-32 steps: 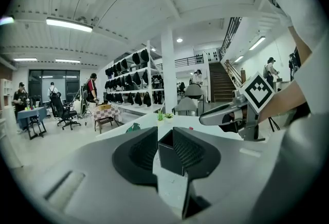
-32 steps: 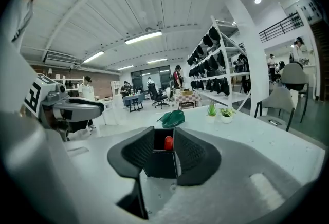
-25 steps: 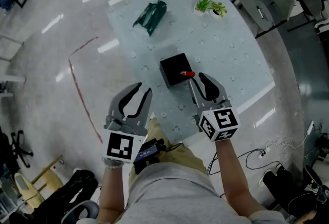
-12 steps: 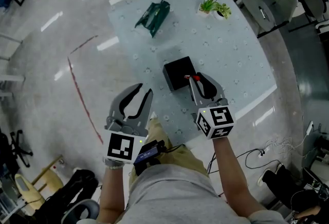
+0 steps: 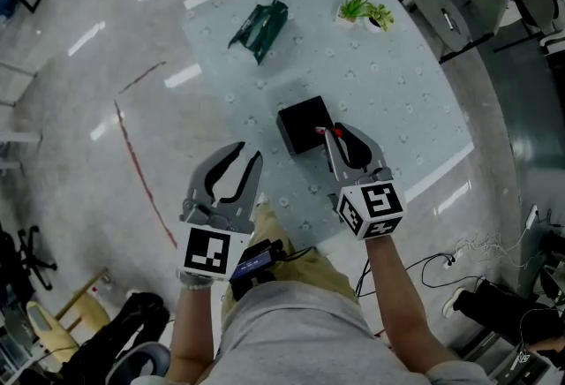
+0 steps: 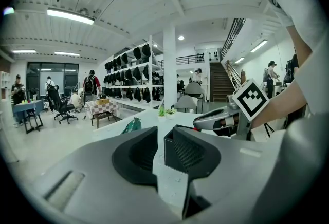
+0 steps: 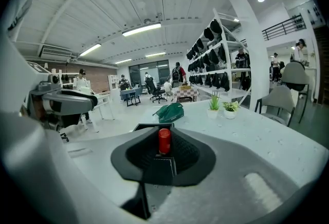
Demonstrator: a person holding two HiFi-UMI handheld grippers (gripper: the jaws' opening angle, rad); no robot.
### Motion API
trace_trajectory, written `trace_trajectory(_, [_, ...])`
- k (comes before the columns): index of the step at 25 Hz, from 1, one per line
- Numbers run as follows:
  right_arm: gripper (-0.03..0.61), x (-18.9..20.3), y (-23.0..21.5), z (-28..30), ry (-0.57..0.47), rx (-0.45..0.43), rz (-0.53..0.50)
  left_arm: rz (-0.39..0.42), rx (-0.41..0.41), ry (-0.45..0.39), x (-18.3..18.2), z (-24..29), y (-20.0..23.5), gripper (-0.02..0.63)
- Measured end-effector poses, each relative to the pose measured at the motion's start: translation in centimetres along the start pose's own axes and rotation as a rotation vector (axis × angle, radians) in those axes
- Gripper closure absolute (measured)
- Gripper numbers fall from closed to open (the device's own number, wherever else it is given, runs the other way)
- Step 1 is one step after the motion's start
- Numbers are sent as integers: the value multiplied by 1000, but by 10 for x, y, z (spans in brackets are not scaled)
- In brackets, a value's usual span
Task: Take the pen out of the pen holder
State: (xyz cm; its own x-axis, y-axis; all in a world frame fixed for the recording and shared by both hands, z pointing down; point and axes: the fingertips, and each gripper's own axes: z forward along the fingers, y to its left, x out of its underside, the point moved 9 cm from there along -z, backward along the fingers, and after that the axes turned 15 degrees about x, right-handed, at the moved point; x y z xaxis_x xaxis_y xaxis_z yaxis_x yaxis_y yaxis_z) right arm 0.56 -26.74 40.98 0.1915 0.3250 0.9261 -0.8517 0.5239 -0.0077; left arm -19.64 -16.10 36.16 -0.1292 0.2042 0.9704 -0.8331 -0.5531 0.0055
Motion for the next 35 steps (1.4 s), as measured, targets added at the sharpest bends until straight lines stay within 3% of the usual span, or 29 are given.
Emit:
trace_trajectory(22, [514, -57, -9, -58, -192, 30, 50, 78, 54, -41, -31, 4, -14, 525])
trace_trajectory(35, [514, -61, -28, -102, -237, 158, 61, 126, 127, -75, -50, 15, -28, 554])
